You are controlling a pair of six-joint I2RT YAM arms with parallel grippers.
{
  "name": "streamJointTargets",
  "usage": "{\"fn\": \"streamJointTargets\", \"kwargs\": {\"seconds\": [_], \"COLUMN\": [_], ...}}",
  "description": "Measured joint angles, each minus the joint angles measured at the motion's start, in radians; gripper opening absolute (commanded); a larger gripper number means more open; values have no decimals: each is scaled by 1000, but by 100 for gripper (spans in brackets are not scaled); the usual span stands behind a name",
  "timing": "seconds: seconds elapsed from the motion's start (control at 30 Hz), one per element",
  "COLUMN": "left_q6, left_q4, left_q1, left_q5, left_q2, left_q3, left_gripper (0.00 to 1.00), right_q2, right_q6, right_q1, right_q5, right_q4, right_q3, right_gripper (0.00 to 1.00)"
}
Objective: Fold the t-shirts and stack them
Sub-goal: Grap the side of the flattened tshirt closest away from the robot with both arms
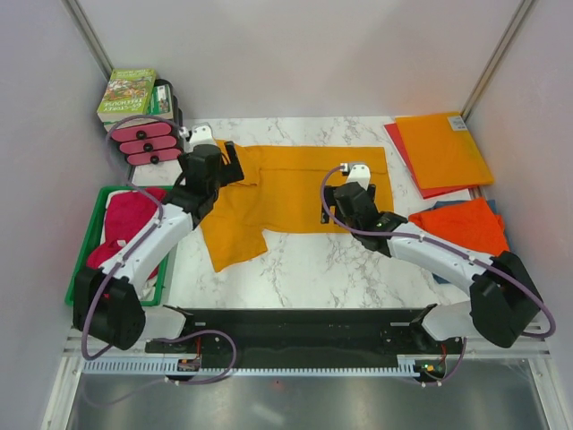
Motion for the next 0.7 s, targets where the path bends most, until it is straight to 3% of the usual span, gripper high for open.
{"fn": "streamJointTargets", "kwargs": {"seconds": [0.1, 0.3, 0.4, 0.43, 0.47, 0.7], "left_q6": [-224, -430, -498, -517, -536, -637], "left_q4": [-199, -439, -501, -518, -536, -578], "left_q1": [-2, 25, 8, 8, 9, 9], "left_q5": [25, 211, 252, 251, 251, 244], "left_q2": [-87, -220, -243, -264, -290, -377], "left_q3": [48, -169, -263, -291, -315, -384], "left_gripper": [100, 98, 97, 88, 86, 78], "right_q2": [-53, -187, -247, -262, -276, -327], "right_q6": [1, 9, 16, 19, 21, 50], "right_q1": [1, 16, 31, 39, 44, 67], "right_q5": [30, 66, 78, 83, 88, 110], "right_q4": [-39, -105, -138, -145, -153, -220], "right_q3": [0, -18, -34, -41, -51, -130], "right_gripper": [92, 92, 92, 92, 92, 92]}}
